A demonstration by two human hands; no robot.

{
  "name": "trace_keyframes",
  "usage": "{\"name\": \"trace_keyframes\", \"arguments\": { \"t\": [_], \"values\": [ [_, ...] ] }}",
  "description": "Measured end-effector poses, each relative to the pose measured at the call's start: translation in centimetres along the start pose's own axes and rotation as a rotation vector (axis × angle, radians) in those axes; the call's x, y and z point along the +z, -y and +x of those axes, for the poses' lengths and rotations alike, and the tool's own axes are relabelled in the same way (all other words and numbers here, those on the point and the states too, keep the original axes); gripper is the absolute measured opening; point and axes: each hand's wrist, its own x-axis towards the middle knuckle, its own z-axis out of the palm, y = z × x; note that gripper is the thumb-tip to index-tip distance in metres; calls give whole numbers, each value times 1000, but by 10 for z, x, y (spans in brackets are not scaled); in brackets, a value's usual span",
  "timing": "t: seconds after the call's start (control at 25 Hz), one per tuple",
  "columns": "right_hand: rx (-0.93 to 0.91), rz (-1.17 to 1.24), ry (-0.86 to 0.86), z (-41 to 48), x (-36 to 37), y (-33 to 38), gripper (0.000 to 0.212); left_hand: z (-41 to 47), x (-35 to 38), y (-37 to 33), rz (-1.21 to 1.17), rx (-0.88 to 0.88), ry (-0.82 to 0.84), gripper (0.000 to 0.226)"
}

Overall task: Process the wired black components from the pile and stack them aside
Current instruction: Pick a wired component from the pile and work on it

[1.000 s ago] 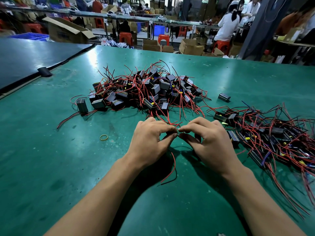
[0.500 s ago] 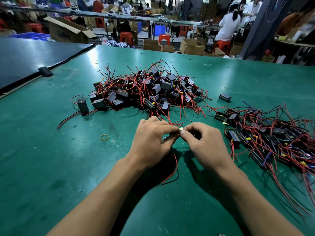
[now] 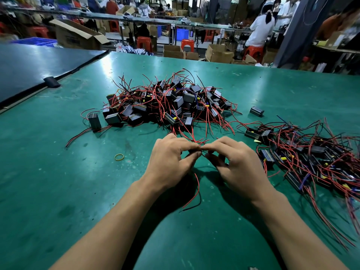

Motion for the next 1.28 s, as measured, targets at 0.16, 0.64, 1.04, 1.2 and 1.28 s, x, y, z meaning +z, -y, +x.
{"name": "trace_keyframes", "arguments": {
  "t": [0.16,0.64,1.04,1.2,1.28],
  "values": [
    [-8,-29,-39,-1,2,-1,15,0,-1,-2,14,3,0,8],
    [422,404,50,4,8,8,10,-1,0,-5,116,83,-33,11],
    [481,407,108,6,5,7,20,-1,-1,-8,167,110,-42,13],
    [468,437,94,5,4,5,14,-1,-1,-7,164,108,-39,14],
    [343,396,45,4,-3,6,7,-1,-2,-5,152,95,-33,15]
  ]
}}
